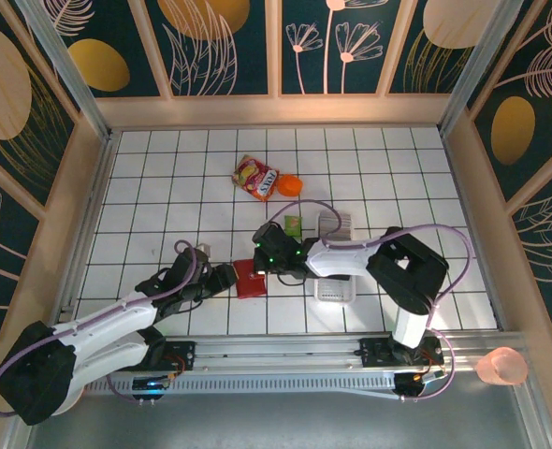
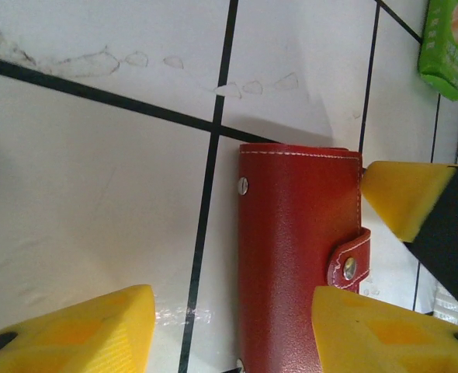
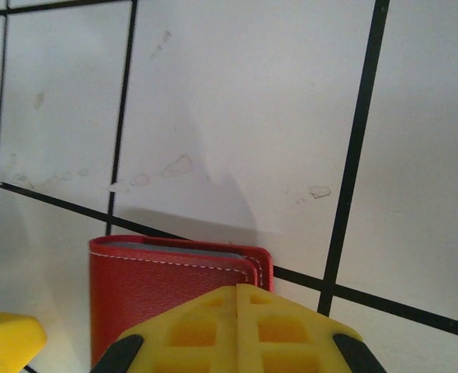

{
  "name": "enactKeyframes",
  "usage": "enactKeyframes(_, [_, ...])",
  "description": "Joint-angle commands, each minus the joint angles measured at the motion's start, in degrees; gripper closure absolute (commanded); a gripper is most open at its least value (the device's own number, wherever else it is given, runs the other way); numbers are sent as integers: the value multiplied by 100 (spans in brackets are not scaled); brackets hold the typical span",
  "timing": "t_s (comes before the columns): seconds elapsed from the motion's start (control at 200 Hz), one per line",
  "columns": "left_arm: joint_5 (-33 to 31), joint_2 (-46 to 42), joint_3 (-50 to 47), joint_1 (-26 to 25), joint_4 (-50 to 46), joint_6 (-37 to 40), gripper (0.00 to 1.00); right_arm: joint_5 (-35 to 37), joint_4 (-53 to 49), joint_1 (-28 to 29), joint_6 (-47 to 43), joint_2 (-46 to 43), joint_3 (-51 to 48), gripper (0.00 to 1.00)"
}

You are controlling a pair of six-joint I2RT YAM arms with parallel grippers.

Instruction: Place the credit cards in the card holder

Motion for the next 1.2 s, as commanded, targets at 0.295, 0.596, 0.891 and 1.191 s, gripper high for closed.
enactKeyframes(0.295, [355,216,-172,-112,745,-178,47,308,-190,28,107,139,-164,100])
enactKeyframes(0.596, [535,471,-174,-184,1071,-220,56,367,-88,21,260,75,-417,100])
enactKeyframes(0.891, [723,752,-226,-247,1675,-302,57,433,-2,25,433,-140,-607,100])
enactKeyframes(1.191, [938,1395,-185,-300,2211,-299,66,325,320,28,570,-378,-919,100])
